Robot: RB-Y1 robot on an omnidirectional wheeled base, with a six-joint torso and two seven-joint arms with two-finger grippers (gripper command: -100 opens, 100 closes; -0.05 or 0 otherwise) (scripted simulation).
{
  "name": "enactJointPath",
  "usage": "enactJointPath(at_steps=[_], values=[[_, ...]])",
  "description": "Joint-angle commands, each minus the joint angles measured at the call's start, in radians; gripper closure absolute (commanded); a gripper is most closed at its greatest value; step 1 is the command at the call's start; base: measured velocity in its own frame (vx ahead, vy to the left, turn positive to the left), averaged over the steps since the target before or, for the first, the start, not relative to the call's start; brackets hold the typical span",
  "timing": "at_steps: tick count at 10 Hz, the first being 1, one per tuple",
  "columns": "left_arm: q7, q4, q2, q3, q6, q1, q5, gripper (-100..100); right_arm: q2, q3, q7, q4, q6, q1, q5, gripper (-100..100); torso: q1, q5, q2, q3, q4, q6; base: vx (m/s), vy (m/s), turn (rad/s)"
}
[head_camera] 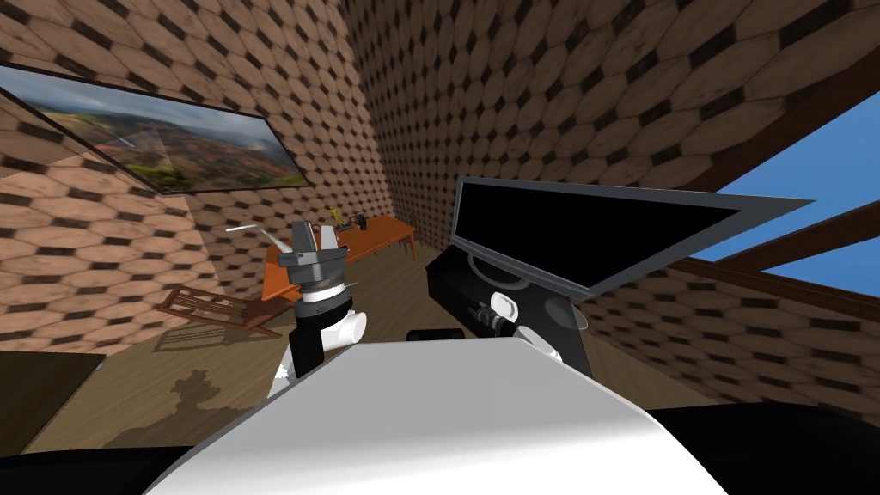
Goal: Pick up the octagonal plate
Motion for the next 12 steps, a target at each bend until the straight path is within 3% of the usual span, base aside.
enactJointPath(at_steps=[1,4,5,8,11,12], values=[[0.000,0.000,0.000,0.000,0.000,0.000,0.000,0,-0.004,0.006,0.004,0.043,0.007,-0.006,0.032,-100,0.000,0.000,0.000,0.000,0.000,0.000,-0.021,0.008,0.123],[0.000,0.000,0.000,0.000,0.000,0.000,0.000,0,-0.035,0.022,0.007,0.122,0.026,-0.025,0.122,-100,-0.001,0.000,0.000,0.000,0.000,0.001,-0.027,0.001,0.189],[0.000,0.000,0.000,0.000,0.000,0.000,0.000,0,-0.035,0.022,0.007,0.149,0.026,-0.025,0.126,-100,-0.001,0.000,0.000,0.000,0.000,0.000,-0.025,-0.002,0.101],[0.000,0.000,0.000,0.000,0.000,0.000,0.000,0,-0.065,0.034,0.011,0.245,0.043,-0.042,0.210,-100,-0.001,0.000,0.000,0.000,0.000,0.001,-0.027,0.001,0.159],[0.000,0.000,0.000,0.000,0.000,0.000,0.000,0,-0.080,0.039,0.014,0.300,0.052,-0.050,0.256,-100,-0.001,0.000,0.000,0.000,0.000,0.000,-0.031,-0.001,0.135],[0.000,0.000,0.000,0.000,0.000,0.000,0.000,0,-0.094,0.044,0.017,0.344,0.060,-0.057,0.296,-100,-0.002,0.000,0.000,0.000,0.000,0.001,-0.031,-0.003,0.186]])
